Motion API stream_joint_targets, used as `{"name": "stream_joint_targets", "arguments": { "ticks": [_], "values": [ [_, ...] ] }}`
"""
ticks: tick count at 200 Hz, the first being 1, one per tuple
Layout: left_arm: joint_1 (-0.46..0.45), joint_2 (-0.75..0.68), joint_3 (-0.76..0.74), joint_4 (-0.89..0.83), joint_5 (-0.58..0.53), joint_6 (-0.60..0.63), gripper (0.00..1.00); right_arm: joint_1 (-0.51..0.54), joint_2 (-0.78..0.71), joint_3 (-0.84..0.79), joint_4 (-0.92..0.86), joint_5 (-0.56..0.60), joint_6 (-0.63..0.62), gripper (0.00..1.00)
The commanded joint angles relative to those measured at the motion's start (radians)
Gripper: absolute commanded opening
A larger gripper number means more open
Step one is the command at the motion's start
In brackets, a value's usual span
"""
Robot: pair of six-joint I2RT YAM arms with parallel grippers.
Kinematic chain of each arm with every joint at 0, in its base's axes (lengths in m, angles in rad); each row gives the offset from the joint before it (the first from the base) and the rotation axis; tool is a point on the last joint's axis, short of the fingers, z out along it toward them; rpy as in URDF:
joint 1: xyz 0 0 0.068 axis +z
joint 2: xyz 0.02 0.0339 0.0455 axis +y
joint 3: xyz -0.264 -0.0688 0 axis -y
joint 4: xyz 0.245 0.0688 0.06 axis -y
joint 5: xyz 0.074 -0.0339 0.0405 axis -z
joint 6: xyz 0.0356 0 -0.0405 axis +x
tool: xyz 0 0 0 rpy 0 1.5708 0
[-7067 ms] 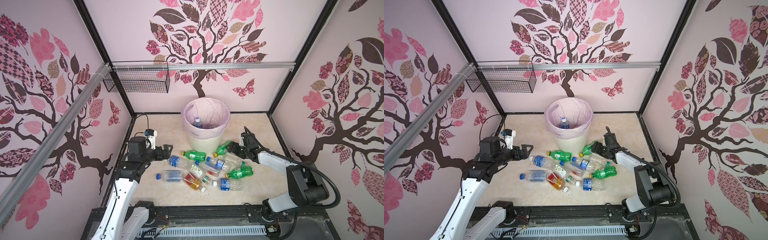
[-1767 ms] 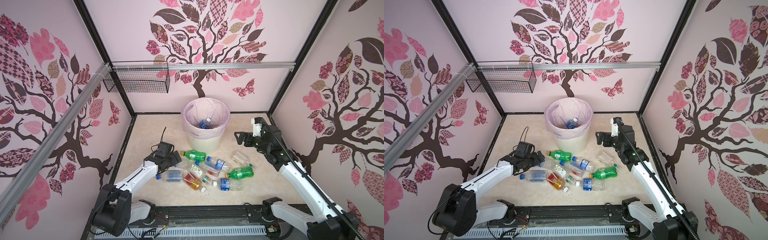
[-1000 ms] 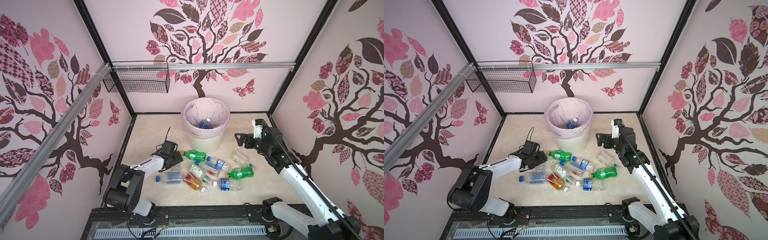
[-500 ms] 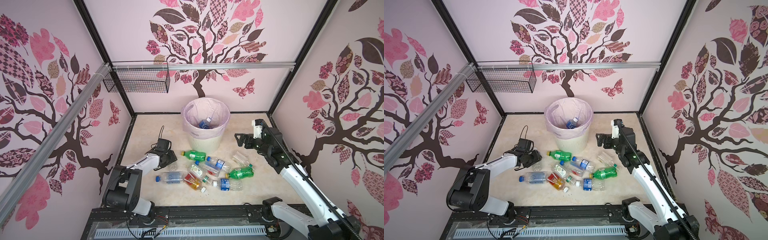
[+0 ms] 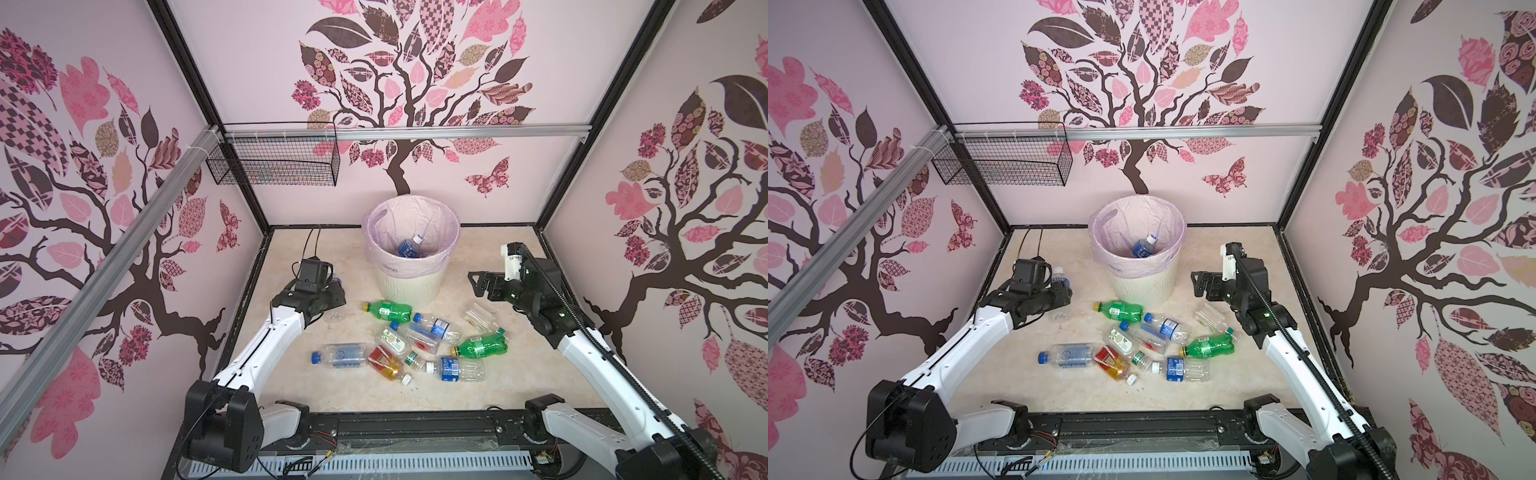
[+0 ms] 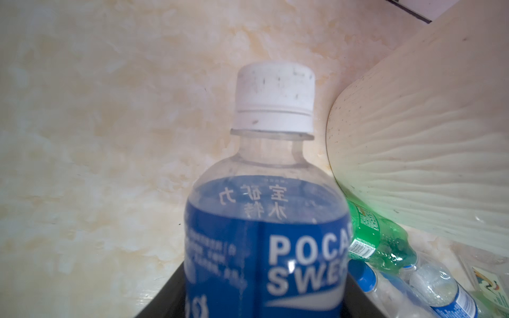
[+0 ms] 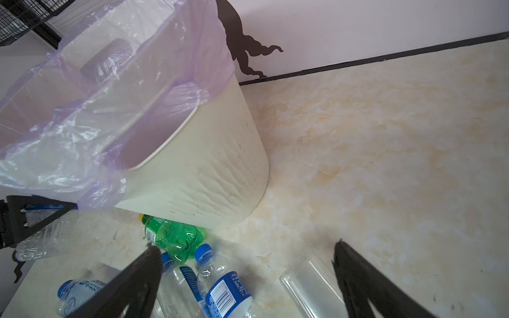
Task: Throw the plastic bottles in the bin
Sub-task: 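Lift the Pocari Sweat bottle with the left gripper and carry it over the bin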
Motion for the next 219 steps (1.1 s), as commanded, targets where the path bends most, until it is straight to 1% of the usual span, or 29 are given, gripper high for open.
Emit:
{"name": "stream_joint_targets", "arguments": {
  "ticks": [1, 34, 61, 82, 113, 141, 159, 184, 203, 219],
  "values": [
    [0.005, -0.08, 0.059, -0.073, -0.035, 0.097, 0.57, -0.005, 0.009, -0.01, 0.001, -0.017, 0.007, 0.99],
    [0.006, -0.206, 0.047, -0.065, -0.026, 0.164, 0.53, -0.005, 0.028, -0.016, 0.003, -0.017, 0.017, 0.99],
    [0.006, -0.321, 0.002, -0.035, 0.021, 0.216, 0.54, -0.005, 0.045, -0.021, 0.0, -0.021, 0.026, 0.98],
    [0.005, -0.405, -0.03, 0.0, 0.037, 0.211, 0.54, -0.005, 0.05, -0.03, 0.006, -0.027, 0.031, 0.98],
    [0.005, -0.487, -0.054, 0.042, 0.118, 0.214, 0.55, -0.005, 0.055, -0.036, 0.009, -0.035, 0.039, 0.98],
    [0.006, -0.525, -0.061, 0.054, 0.123, 0.216, 0.55, -0.005, 0.053, -0.039, 0.005, -0.035, 0.04, 0.98],
    [0.005, -0.52, -0.042, 0.056, 0.146, 0.217, 0.56, -0.005, 0.05, -0.041, 0.004, -0.033, 0.042, 0.98],
    [0.004, -0.466, 0.023, 0.13, 0.237, 0.202, 0.57, -0.005, 0.048, -0.044, 0.004, -0.033, 0.043, 0.98],
    [0.004, -0.353, 0.131, 0.215, 0.294, 0.17, 0.57, -0.005, 0.044, -0.047, 0.005, -0.036, 0.049, 0.98],
    [-0.004, -0.205, 0.285, 0.27, 0.325, 0.142, 0.56, -0.005, 0.037, -0.049, 0.003, -0.036, 0.052, 0.98]
  ]
}}
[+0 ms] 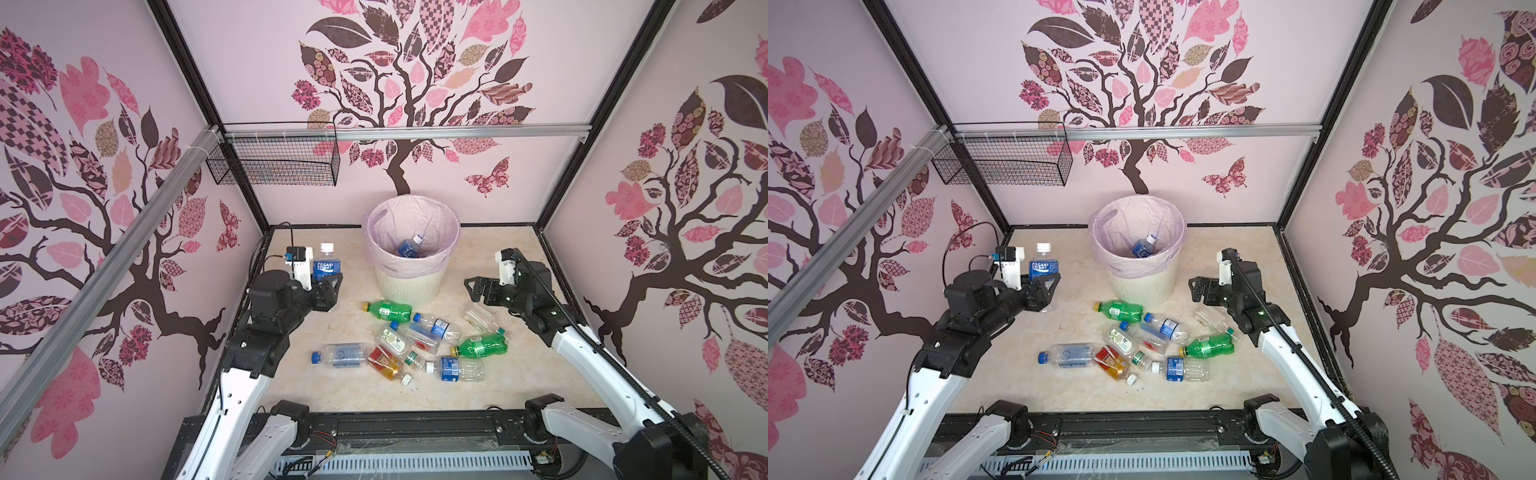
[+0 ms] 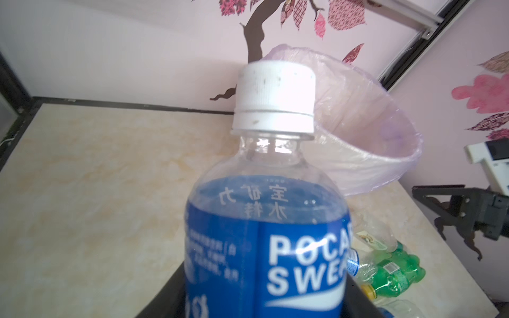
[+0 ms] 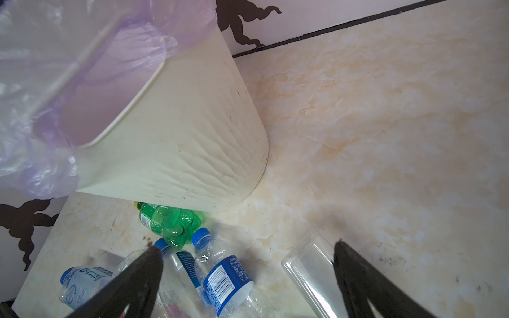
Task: Throw the plastic bottles in the bin
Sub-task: 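Lift the Pocari Sweat bottle with the left gripper and carry it over the bin, then open the left gripper to drop the Pocari Sweat bottle into the bin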
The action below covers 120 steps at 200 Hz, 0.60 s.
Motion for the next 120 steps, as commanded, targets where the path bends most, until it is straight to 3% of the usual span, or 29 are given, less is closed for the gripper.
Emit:
{"name": "stream_joint_targets", "arguments": {
  "ticks": [1, 21, 37, 62, 92, 120],
  "values": [
    [-0.004, 0.156, 0.212, 0.174, 0.089, -0.042, 0.56, -0.005, -0.01, -0.003, -0.003, -0.008, 0.016, 0.98],
    [-0.035, 0.379, 0.461, 0.182, 0.15, -0.078, 0.55, -0.005, -0.018, -0.011, -0.007, -0.004, 0.019, 0.99],
    [-0.081, 0.542, 0.636, 0.165, 0.132, -0.104, 0.56, -0.005, -0.012, -0.007, -0.037, 0.004, 0.023, 0.99],
    [-0.128, 0.71, 0.844, 0.032, 0.068, -0.083, 0.81, -0.005, -0.005, 0.01, -0.109, 0.052, 0.028, 0.99],
    [-0.133, 0.635, 0.727, 0.059, -0.03, -0.063, 0.95, -0.007, -0.019, 0.009, -0.165, 0.105, 0.036, 0.99],
    [-0.104, 0.506, 0.606, 0.012, -0.075, -0.017, 0.97, -0.007, 0.006, 0.018, -0.212, 0.12, 0.048, 0.99]
  ]
}}
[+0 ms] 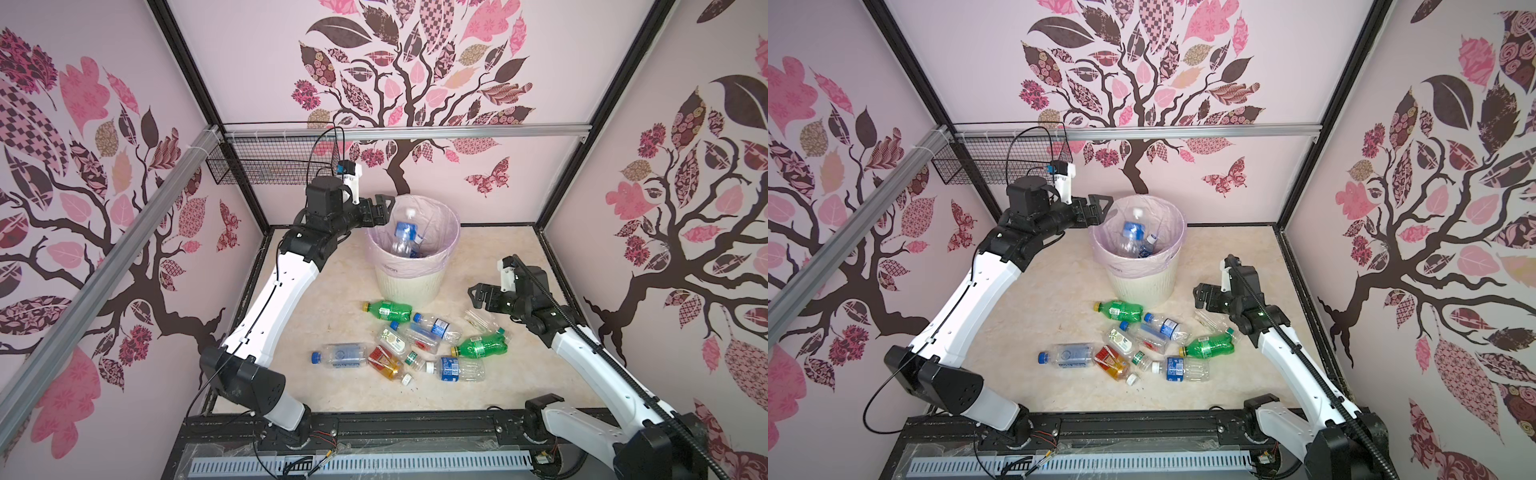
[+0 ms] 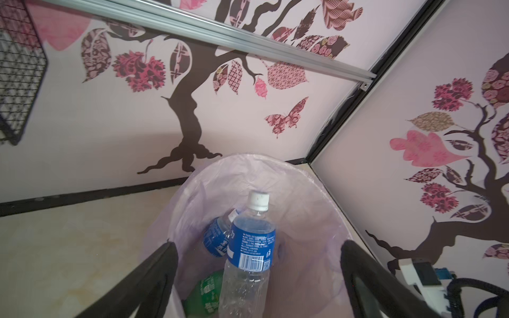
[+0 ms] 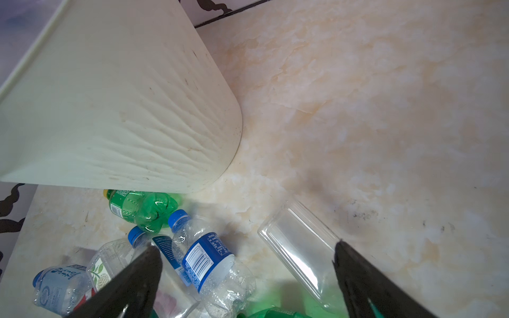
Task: Throw the plastic bottles in the bin
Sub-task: 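Open the left gripper to drop the Pocari Sweat bottle into the bin, then lower the right gripper around the clear plastic box while the left gripper draws back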
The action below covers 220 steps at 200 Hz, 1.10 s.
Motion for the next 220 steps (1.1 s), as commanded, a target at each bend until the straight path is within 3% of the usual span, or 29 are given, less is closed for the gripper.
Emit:
{"name": "stream_joint_targets", "arguments": {
  "ticks": [1, 45, 91, 129, 220],
  "values": [
    [0.027, -0.137, -0.078, -0.041, -0.066, 0.048, 0.97, -0.006, 0.01, 0.03, -0.081, 0.039, 0.017, 0.99],
    [0.143, -0.348, -0.294, -0.158, -0.068, 0.091, 0.96, -0.006, 0.074, 0.034, -0.125, 0.016, -0.004, 0.99],
    [0.149, -0.515, -0.453, -0.205, -0.08, 0.133, 0.96, -0.006, 0.151, 0.038, -0.159, 0.08, -0.018, 0.95],
    [0.15, -0.574, -0.533, -0.207, -0.113, 0.127, 0.97, -0.006, 0.228, 0.034, -0.129, 0.057, -0.006, 0.94],
    [0.151, -0.642, -0.567, -0.22, -0.169, 0.145, 0.96, -0.006, 0.399, 0.045, -0.072, 0.049, -0.031, 0.95]
  ]
}}
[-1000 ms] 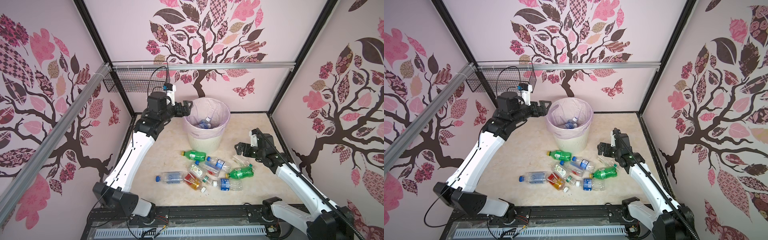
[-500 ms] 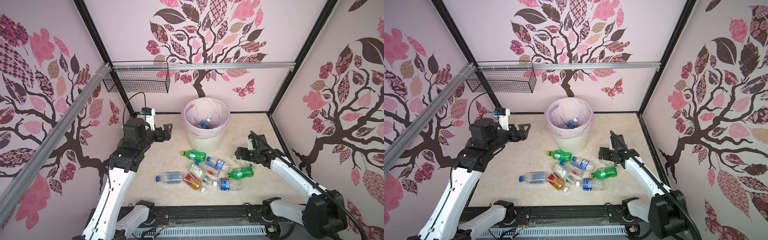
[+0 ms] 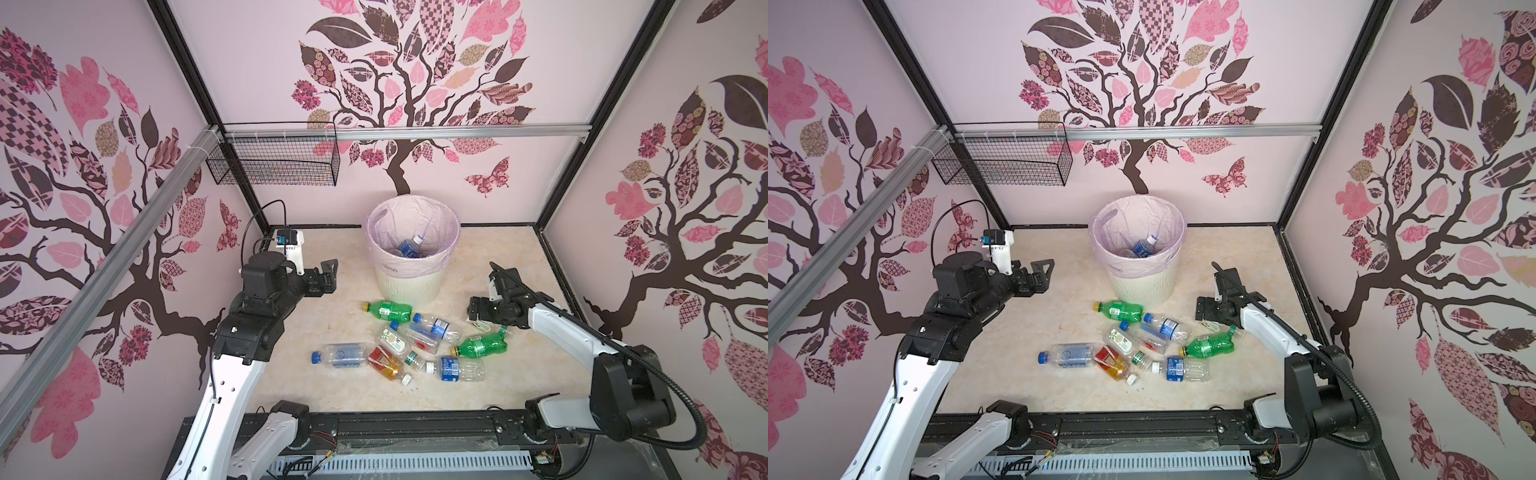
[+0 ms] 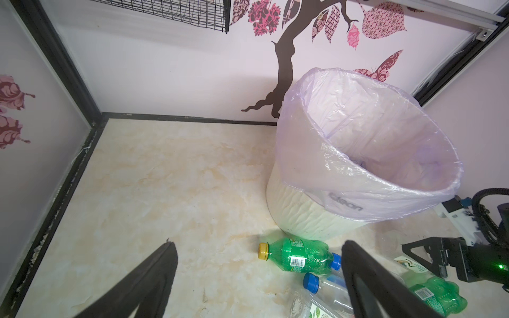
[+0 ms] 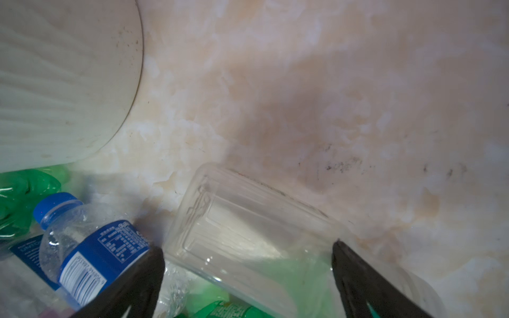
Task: Throw the plastic bottles in the bin
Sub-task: 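Lower the right gripper around the clear plastic box while the left gripper draws back, then close the right gripper on the clear plastic box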
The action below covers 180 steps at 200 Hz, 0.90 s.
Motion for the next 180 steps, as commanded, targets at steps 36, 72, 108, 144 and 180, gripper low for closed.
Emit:
{"name": "stream_joint_targets", "arguments": {
  "ticks": [36, 72, 108, 144, 180],
  "values": [
    [0.002, -0.011, -0.026, -0.007, -0.026, 0.024, 0.96, -0.003, 0.152, 0.051, 0.004, -0.009, 0.016, 0.94],
    [0.001, -0.008, -0.021, -0.018, -0.036, 0.033, 0.96, -0.003, 0.184, 0.048, 0.035, 0.002, 0.028, 0.93],
    [0.001, -0.004, -0.022, -0.018, -0.033, 0.025, 0.96, -0.003, 0.211, 0.059, 0.058, 0.044, 0.038, 0.88],
    [0.001, -0.001, -0.021, -0.023, -0.036, 0.023, 0.96, -0.003, 0.229, 0.085, 0.063, 0.119, 0.037, 0.82],
    [0.001, 0.0, -0.031, -0.026, -0.039, 0.023, 0.96, -0.003, 0.236, 0.095, 0.082, 0.141, 0.039, 0.72]
  ]
}}
